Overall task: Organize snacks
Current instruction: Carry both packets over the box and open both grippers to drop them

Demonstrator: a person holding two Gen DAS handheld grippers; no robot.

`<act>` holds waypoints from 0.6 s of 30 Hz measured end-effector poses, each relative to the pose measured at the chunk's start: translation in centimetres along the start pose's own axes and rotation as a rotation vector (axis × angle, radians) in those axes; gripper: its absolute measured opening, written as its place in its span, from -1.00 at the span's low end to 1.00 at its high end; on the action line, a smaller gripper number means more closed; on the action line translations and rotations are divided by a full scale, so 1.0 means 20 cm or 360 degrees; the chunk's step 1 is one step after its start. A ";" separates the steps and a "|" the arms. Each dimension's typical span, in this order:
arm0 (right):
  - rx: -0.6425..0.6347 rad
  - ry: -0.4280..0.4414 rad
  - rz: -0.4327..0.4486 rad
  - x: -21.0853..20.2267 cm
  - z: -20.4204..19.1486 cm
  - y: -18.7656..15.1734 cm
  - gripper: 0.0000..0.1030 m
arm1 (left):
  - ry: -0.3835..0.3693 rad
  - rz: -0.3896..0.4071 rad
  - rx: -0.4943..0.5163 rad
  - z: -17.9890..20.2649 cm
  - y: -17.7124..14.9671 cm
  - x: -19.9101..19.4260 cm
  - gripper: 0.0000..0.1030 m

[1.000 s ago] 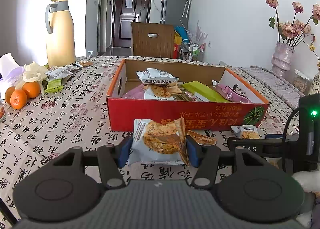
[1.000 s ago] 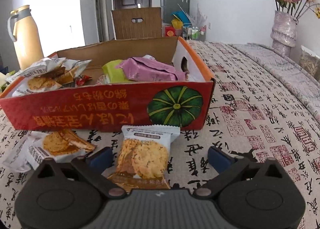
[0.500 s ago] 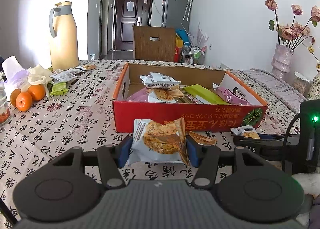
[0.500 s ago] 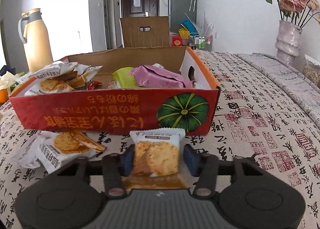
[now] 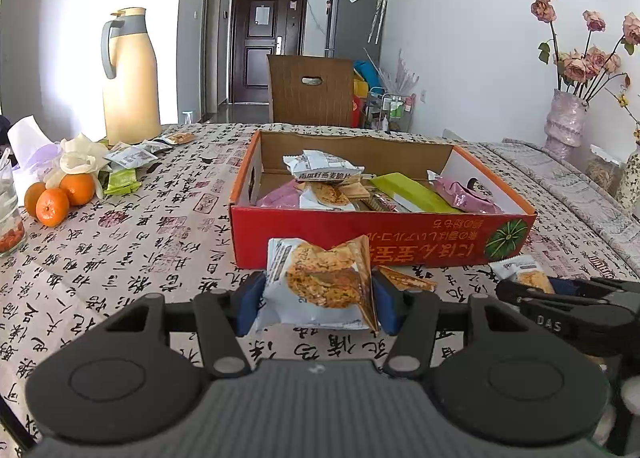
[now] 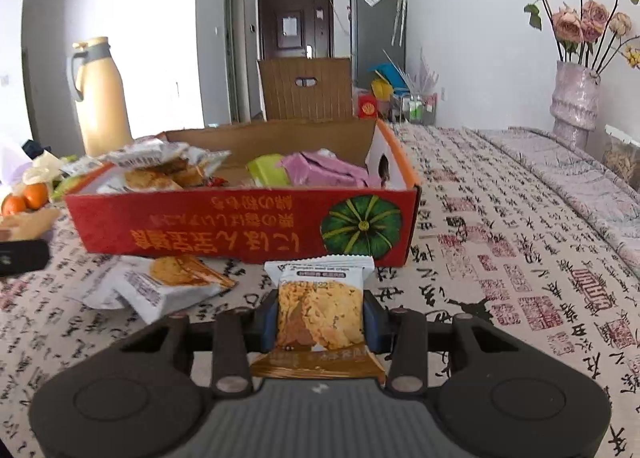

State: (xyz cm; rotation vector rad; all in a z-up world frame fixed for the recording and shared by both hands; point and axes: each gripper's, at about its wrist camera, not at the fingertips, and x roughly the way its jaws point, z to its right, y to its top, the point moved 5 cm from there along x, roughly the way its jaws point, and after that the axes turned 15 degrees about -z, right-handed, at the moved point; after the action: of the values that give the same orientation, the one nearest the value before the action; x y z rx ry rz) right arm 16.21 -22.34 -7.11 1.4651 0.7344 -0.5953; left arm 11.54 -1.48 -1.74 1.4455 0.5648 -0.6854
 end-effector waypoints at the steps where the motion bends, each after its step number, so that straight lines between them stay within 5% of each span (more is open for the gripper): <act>1: -0.0004 0.0009 0.0016 -0.02 0.00 0.01 -0.23 | 0.0000 0.0002 0.0003 0.00 0.01 0.00 0.11; 18: -0.0030 0.0098 0.0239 -0.14 -0.08 0.29 -0.23 | 0.0005 0.0126 0.0072 0.09 0.25 -0.03 0.11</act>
State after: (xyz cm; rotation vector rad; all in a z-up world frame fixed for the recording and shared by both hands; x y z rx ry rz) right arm 18.53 -20.76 -1.13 1.5115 0.6692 -0.4285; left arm 14.65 -3.30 2.23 1.5035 0.4943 -0.6370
